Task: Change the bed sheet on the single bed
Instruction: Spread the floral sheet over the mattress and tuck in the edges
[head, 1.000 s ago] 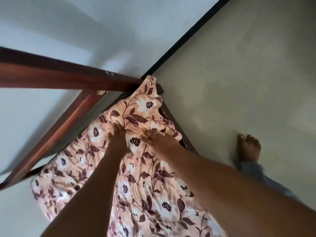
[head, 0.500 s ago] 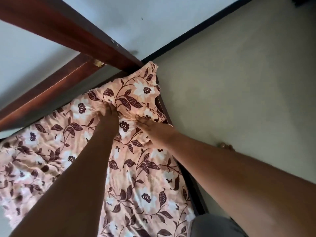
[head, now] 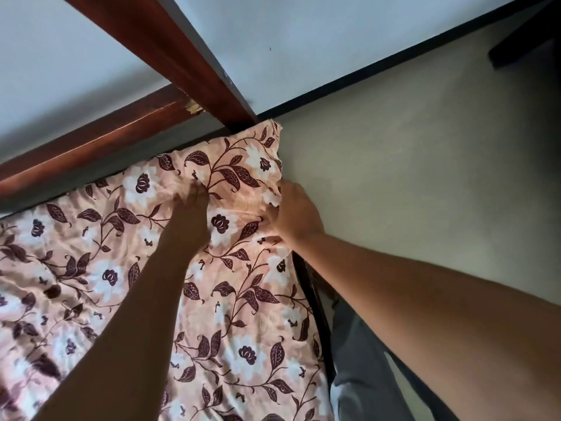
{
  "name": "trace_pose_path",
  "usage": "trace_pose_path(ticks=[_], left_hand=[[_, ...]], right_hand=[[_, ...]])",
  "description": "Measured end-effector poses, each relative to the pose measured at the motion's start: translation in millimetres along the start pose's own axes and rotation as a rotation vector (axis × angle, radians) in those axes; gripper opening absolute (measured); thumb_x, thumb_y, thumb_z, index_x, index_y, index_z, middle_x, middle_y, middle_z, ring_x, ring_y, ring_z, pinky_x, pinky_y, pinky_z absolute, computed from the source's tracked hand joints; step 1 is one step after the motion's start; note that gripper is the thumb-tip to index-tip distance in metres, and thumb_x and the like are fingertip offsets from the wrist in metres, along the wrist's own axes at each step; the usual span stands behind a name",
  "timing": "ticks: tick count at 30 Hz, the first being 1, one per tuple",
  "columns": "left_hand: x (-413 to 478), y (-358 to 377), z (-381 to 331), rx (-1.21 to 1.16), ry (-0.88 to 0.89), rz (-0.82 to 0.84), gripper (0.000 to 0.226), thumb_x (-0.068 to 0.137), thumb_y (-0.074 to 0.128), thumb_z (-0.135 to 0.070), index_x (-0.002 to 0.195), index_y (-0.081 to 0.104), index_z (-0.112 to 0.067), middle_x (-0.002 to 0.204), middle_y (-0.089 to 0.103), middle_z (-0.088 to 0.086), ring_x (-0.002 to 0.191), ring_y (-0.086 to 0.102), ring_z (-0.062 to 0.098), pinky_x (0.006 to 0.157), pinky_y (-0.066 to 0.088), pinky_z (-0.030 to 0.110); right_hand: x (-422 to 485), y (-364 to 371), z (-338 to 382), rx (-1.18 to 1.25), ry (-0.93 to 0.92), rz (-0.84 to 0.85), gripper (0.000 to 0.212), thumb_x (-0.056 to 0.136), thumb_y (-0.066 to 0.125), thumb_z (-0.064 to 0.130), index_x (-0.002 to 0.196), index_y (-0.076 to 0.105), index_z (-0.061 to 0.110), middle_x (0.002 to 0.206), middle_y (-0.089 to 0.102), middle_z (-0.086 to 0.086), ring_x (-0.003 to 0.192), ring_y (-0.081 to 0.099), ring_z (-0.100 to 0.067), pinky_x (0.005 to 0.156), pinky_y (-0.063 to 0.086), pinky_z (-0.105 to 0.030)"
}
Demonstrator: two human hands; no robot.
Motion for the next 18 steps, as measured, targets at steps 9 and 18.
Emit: trace_pose_path(ticks=[9,18], left_hand=[[6,-52,-25,-0.388,0.046,-0.328,0.071,0.099,0.058,-0.030,0.157,0.025,-0.004,0.165,0.017,0.017,0.154,0.008,0.031,0.125,0.015,0.046],[41,-70,-19,-0.316,0.013,-0.369,0.073,0.099,0.055,-0.044,0.154,0.030,-0.003,0.162,0.026,0.019,0.151,0.019,0.035,0.123,0.019,0.049]], right_hand=[[40,-7,-6,0.210,0.228,-0.063,0.017,0.099,0.059,0.019,0.108,0.073,0.017,0.098,0.074,-0.005,0.087,0.068,-0.020,0.072,0.052,-0.030],[66,-30,-17,0.338,0.295,-0.173,0.013,0.094,0.058,0.017,0.102,0.065,0.023,0.103,0.066,0.004,0.099,0.061,-0.016,0.079,0.042,-0.023]])
Point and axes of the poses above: each hand's wrist, its own x-axis towards the middle knuckle, its own y-axis out of the palm, z = x × y, the point moved 10 cm from there along x, towards the middle knuckle
